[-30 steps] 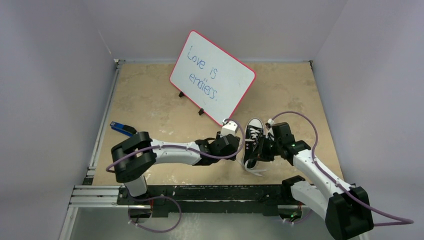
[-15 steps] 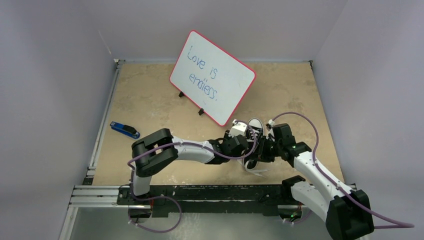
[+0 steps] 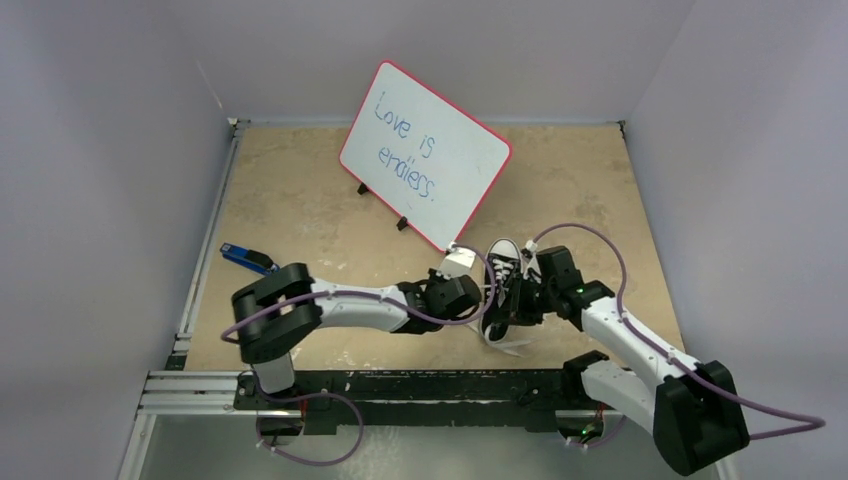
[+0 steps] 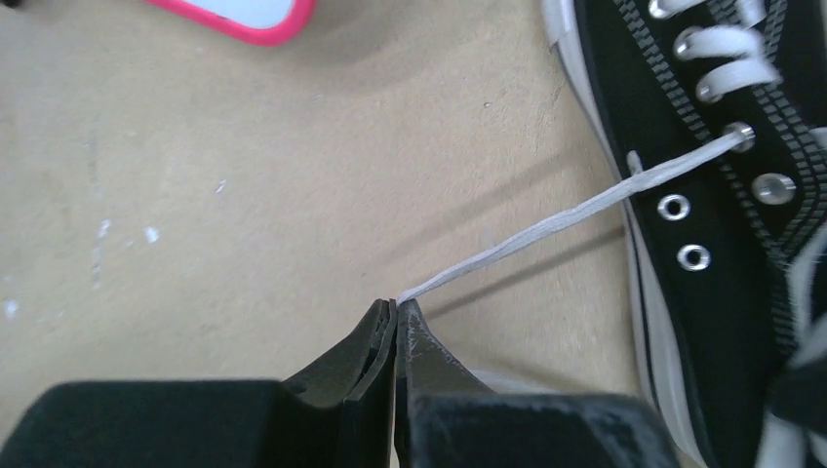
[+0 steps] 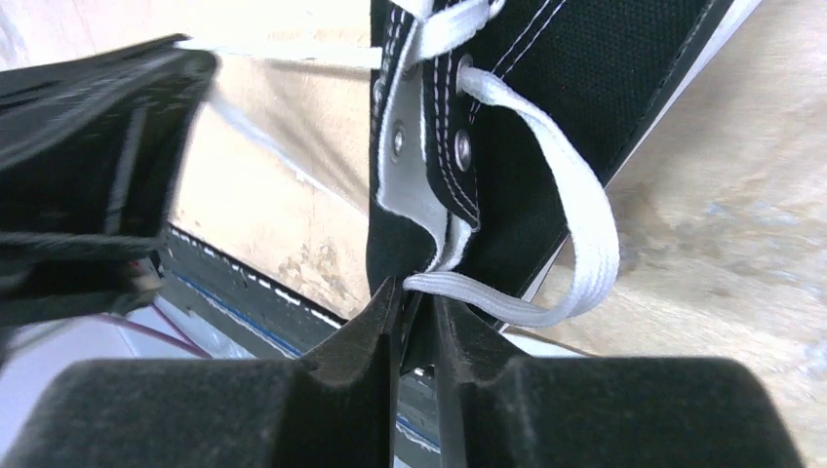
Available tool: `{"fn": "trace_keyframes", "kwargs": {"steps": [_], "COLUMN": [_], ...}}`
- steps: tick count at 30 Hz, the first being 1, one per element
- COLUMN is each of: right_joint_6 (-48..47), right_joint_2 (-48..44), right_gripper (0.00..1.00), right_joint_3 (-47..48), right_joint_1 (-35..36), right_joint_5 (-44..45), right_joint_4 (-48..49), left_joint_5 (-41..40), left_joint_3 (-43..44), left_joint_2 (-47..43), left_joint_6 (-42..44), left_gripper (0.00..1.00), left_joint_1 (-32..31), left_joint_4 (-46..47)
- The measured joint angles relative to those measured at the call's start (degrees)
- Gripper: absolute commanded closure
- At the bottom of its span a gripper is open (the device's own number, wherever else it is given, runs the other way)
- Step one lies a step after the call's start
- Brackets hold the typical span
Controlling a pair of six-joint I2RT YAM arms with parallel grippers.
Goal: Tie the shoes
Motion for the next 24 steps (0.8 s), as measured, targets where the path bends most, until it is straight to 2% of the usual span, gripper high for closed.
{"fn": "trace_keyframes", "kwargs": {"steps": [4, 7, 11, 14, 19, 24], "right_joint_6": [0.15, 0.68, 0.59, 0.66, 1.62, 3.69], "right_joint_2": [3.5, 5.66, 7.85, 7.54, 2.97, 2.29], "right_gripper": [0.7, 0.58, 0.42, 0.35, 0.39, 0.48], "right_joint_3": [0.46, 2.25, 6.58, 10.58, 13.38, 12.28], "right_joint_1": [3.65, 6.6, 8.68, 8.87, 7.98, 5.05], "right_joint_5": [-0.81, -0.83, -0.15, 2.32, 7.45, 9.7], "right_joint_4": [2.19, 3.17, 1.18, -3.02, -8.0, -10.71], "left_joint_5": [0.37, 1.33, 3.26, 5.01, 9.86, 14.03], "left_joint_3": [-3.23, -4.46, -5.66, -5.66, -5.05, -2.58], "left_joint_2": [-8.7, -13.31, -15.74, -15.76, -15.74, -15.43], "left_joint_6": [-1.29, -2.43, -3.32, -3.48, -3.26, -2.29], "left_gripper": [1.0, 1.0, 1.0, 1.0, 1.0, 1.0], "left_joint_1": [-0.11, -0.11, -0.11, -0.11, -0.09, -0.09], "left_joint_4": [-2.34, -2.82, -3.3, -4.07, -4.02, -3.91]}}
